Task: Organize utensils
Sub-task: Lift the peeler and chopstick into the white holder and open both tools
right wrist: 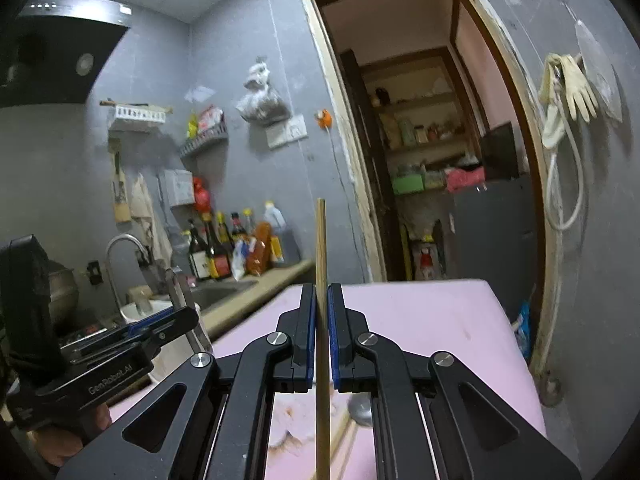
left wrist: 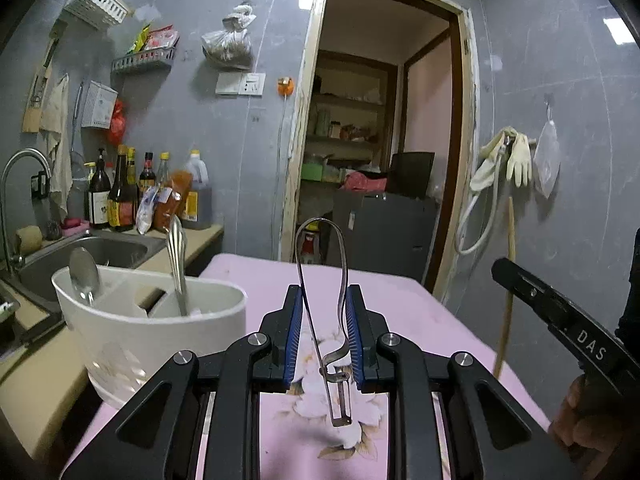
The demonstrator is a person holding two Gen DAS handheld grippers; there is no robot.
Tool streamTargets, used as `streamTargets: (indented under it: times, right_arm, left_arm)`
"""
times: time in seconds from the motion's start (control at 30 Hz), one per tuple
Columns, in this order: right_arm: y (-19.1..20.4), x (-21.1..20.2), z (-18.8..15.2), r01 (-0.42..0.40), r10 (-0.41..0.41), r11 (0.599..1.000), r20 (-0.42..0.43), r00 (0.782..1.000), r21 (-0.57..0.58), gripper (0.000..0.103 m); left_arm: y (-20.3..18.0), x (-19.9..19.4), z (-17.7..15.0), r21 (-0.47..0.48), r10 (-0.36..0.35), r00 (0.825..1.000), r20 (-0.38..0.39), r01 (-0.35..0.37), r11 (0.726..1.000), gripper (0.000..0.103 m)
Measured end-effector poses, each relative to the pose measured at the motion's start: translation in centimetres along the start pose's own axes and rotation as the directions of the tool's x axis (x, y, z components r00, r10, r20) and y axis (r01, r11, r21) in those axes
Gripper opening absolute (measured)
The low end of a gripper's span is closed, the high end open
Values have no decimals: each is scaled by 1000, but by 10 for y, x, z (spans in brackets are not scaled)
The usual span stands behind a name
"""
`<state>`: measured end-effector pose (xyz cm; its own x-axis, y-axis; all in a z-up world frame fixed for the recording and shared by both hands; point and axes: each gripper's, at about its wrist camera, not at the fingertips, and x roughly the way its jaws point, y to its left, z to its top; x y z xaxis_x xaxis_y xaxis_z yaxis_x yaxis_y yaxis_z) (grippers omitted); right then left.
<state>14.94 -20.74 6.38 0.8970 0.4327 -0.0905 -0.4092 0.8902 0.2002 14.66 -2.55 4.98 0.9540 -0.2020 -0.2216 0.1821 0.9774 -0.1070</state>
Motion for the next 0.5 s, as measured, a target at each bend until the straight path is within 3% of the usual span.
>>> streamTargets:
  times: [0.3,0.5]
  right_arm:
    - [47,15,42,-79,86,994,97,992,-72,4]
    - [83,39,76,-165,175,982,118,978,-88,4]
  left_arm:
    - [39,-30,45,3,7,1000,25,-7,1000,18]
    - [85,-48,87,19,90,995,47,-91,996,18]
